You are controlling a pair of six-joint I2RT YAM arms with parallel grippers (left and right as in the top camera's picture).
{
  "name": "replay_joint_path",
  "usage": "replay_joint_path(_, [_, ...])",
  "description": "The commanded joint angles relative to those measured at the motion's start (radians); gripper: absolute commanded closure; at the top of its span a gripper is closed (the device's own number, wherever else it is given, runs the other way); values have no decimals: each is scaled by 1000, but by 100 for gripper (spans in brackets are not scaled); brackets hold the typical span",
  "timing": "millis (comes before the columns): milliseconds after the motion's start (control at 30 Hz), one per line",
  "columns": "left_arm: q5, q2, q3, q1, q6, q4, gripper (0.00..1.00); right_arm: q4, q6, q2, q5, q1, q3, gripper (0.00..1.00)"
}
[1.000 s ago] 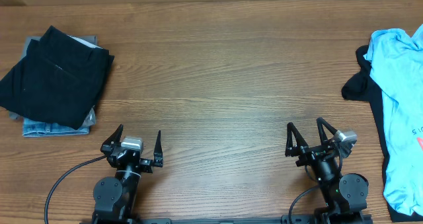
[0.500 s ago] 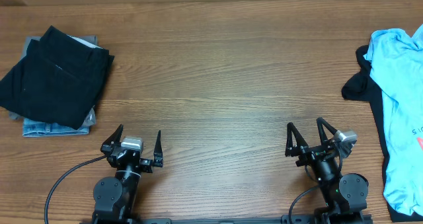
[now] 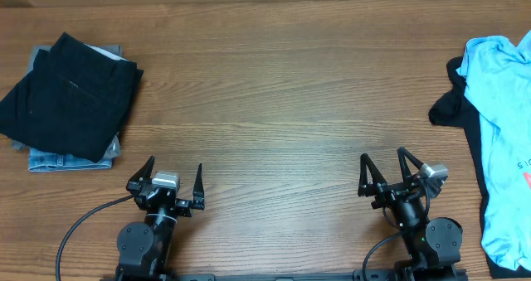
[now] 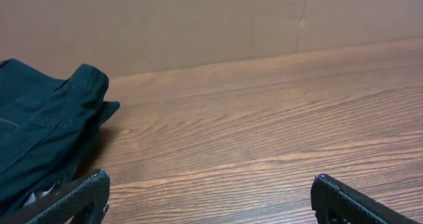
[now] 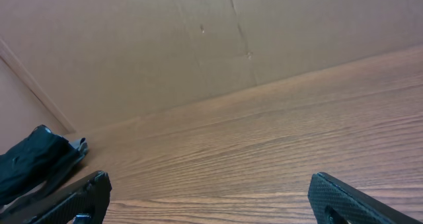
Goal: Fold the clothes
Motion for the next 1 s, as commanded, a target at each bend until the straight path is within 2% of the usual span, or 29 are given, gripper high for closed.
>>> replay_joint_path(0, [11,0,-2,-4,15,-3,0,3,1,-8,23,3,-10,0])
replay_joint_path(100, [11,0,-2,-4,16,-2,0,3,16,-8,-8,4,-10,0])
replay_joint_path(267, [11,0,-2,-4,16,-2,0,33,178,-8,-36,4,10,0])
replay_joint_path(400, [11,0,-2,-4,16,-2,0,-35,192,9,1,4,117,0])
replay_joint_path(500, [11,0,-2,-4,16,-2,0,-134,192,69,51,4,260,0])
replay_joint_path(667, [11,0,-2,-4,16,-3,0,-320,191,263,92,4,557,0])
replay_joint_path(800, [11,0,-2,-4,16,-2,0,-523,191,490,92,4,825,0])
replay_joint_path(967, [11,0,-2,-4,16,-2,0,-746,149,755,140,4,1069,0])
